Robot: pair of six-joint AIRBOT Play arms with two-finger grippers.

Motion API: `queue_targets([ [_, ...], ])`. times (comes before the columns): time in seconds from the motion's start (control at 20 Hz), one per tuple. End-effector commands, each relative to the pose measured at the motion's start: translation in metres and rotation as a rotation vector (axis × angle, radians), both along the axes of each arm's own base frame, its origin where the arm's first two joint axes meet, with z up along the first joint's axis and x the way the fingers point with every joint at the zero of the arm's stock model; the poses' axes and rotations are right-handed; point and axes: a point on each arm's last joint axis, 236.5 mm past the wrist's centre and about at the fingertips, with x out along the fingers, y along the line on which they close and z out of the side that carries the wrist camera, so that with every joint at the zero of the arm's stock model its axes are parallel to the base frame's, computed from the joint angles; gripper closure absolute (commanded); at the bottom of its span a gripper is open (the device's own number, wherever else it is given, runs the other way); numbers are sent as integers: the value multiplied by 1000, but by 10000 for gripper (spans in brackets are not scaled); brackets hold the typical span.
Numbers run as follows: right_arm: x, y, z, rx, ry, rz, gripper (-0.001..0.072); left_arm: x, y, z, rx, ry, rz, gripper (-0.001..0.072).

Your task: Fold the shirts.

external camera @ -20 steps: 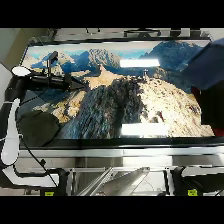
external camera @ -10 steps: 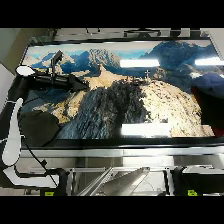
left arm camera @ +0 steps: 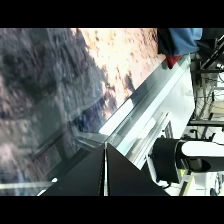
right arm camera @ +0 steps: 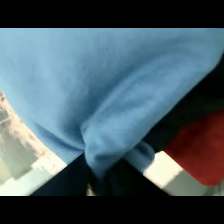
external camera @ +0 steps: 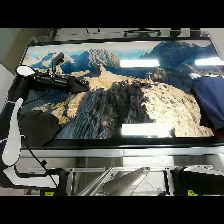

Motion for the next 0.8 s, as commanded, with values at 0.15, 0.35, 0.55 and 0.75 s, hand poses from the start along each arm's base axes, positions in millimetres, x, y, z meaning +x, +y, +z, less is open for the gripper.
queue_targets([
  [0.15,-8,8,9,-1,6,12,13,-1,0,0,-1,1,-4,699],
  [0.35,-10,20,52,21,-3,36,23,1,0,1,0,-6,3,699],
  [0.55,-5,39,94,-63,-39,88,372,11,1,6,6,-64,15,700],
  [0.75,44,83,141,-225,-180,219,693,4,1,26,6,-109,0,701],
])
